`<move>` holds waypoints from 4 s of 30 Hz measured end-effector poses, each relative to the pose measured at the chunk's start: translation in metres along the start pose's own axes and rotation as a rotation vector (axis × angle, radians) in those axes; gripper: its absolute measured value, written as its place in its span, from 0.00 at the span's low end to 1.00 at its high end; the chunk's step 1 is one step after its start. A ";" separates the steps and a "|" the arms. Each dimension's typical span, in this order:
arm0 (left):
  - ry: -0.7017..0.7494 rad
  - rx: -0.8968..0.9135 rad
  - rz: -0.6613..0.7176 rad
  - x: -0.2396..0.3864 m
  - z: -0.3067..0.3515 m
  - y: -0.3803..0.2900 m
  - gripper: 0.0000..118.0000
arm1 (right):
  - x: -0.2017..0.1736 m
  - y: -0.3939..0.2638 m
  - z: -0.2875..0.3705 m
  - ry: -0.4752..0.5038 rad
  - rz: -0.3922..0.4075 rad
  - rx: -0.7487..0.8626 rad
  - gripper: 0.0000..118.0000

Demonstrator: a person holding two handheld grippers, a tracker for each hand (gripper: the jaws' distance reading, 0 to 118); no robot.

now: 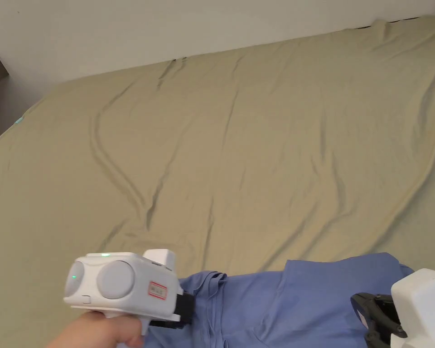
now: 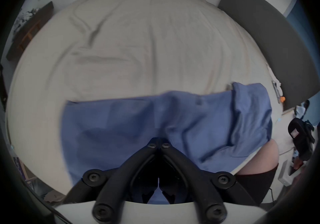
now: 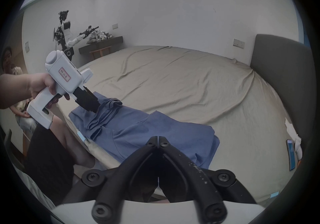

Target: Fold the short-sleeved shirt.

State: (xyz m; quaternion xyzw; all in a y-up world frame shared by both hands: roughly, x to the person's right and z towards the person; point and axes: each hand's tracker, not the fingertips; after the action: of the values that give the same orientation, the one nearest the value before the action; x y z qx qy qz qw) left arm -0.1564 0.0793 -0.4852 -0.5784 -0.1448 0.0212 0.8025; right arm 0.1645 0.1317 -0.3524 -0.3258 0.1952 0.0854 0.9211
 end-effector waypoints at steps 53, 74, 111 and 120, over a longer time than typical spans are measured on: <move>-0.513 0.184 0.258 -0.170 0.032 -0.029 0.09 | -0.006 0.014 -0.031 0.017 -0.160 -0.055 0.01; -0.044 0.134 0.200 -0.186 0.152 0.014 0.06 | -0.008 0.005 0.007 0.080 -0.192 0.011 0.01; -0.203 0.153 -0.080 0.093 0.076 0.018 0.53 | 0.036 -0.007 0.025 0.009 -0.256 0.073 0.01; -0.157 0.117 0.058 0.095 -0.026 -0.036 0.00 | 0.024 -0.002 0.022 -0.022 -0.193 0.055 0.01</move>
State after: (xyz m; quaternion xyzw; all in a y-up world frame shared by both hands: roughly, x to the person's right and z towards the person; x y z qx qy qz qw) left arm -0.0636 0.0622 -0.4396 -0.5309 -0.1889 0.0982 0.8202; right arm 0.1939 0.1449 -0.3452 -0.3169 0.1551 -0.0056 0.9357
